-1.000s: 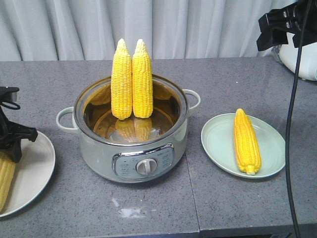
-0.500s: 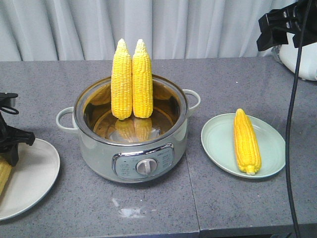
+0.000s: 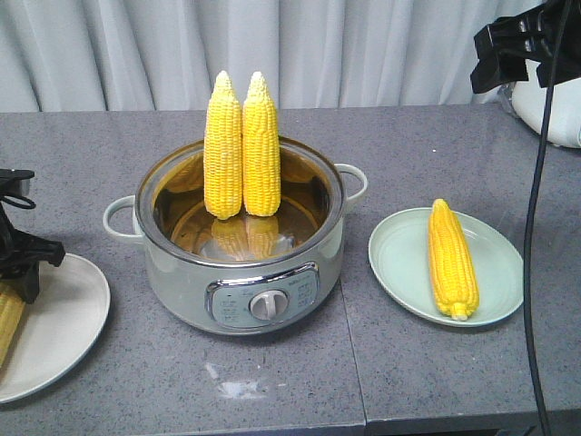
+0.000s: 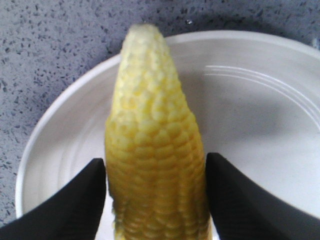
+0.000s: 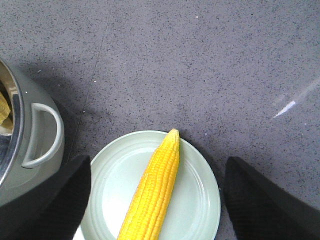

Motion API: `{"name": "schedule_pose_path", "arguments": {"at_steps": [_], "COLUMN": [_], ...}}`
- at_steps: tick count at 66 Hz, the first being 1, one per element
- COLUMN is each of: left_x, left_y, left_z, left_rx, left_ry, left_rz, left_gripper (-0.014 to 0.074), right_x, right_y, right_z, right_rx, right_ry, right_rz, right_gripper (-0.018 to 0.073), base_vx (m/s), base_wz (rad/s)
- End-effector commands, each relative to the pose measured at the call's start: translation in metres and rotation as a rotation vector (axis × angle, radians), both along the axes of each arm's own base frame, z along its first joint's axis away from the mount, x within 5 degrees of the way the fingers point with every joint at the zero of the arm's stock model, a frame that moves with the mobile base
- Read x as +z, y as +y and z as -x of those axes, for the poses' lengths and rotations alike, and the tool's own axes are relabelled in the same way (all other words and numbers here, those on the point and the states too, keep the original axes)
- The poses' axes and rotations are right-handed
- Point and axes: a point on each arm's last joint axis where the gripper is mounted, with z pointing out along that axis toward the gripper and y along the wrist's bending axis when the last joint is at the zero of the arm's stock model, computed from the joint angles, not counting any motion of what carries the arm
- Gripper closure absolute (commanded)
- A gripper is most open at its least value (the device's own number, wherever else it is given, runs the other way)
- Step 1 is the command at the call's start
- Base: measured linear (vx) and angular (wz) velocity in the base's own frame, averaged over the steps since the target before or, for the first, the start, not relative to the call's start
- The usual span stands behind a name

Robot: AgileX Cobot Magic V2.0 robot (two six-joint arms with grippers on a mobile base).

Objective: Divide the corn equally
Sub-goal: 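Lower the held corn cob onto the white plate and open the left gripper, then raise the left gripper up away from the white plate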

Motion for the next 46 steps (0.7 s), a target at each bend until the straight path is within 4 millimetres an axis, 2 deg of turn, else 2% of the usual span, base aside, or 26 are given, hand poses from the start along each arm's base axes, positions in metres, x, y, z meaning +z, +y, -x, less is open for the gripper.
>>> {"name": "schedule_pose_path", "arguments": {"at_steps": [1, 20, 34, 46], "left_x": [0.033, 0.108, 0.166, 0.197], "left_y": [-0.002, -0.009, -0.01, -0.011], "left_z": [-0.001, -0.008, 0.005, 0.019], "left_rx": [0.016, 0.026, 0.015, -0.004], "left_ry": [-0.107, -0.369, -0.594, -0.702], "left_rz": [0.023, 0.094, 0.097, 0.085], "left_gripper": [0.0165, 0.0165, 0.0166, 0.0166], "right_x": [0.022, 0.022, 0.022, 0.022], "right_y": [-0.002, -0.002, -0.002, -0.002], "right_z": [0.017, 0.017, 0.017, 0.017], "right_rx": [-0.002, -0.002, -0.002, -0.002], "right_ry": [-0.059, -0.059, -0.059, -0.059], "right_rz": [-0.001, -0.001, -0.001, -0.001], "right_gripper": [0.002, 0.002, 0.002, 0.002], "base_vx": [0.0, 0.0, 0.0, 0.0], "base_wz": [0.0, 0.0, 0.0, 0.0]}}
